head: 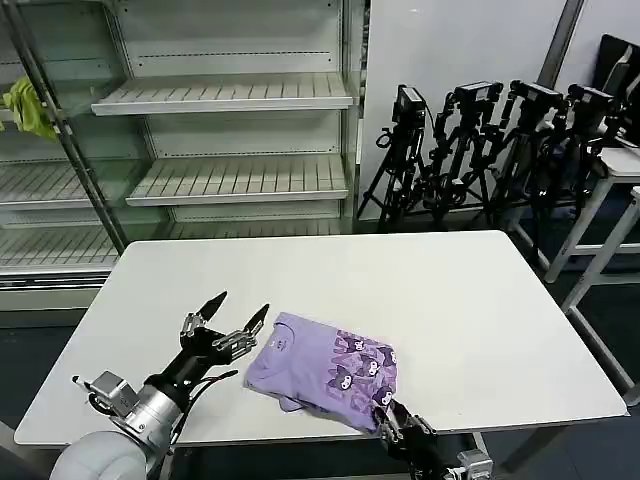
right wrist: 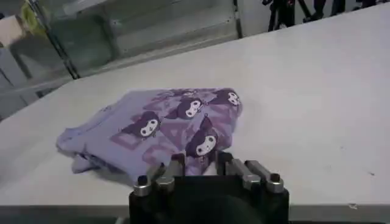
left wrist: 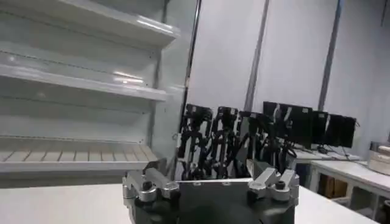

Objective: Fold and organize the clothes.

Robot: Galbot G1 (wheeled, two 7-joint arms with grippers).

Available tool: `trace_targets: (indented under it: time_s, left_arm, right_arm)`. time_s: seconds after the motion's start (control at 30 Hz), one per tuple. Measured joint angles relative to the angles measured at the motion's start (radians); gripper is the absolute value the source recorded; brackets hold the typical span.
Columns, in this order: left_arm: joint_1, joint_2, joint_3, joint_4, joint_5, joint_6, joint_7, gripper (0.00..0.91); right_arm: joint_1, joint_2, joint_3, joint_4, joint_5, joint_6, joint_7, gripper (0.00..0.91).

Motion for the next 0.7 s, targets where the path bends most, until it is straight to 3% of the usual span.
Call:
trace_targets:
  time_s: [0.7]
  left_arm:
    - [-0.002, -0.023, 0.006, 0.017, 0.003, -0.010, 0.000, 0.907]
  right_arm:
    - [0.141, -0.026, 0.037, -0.082, 0.018, 0.005, -0.003, 0.000]
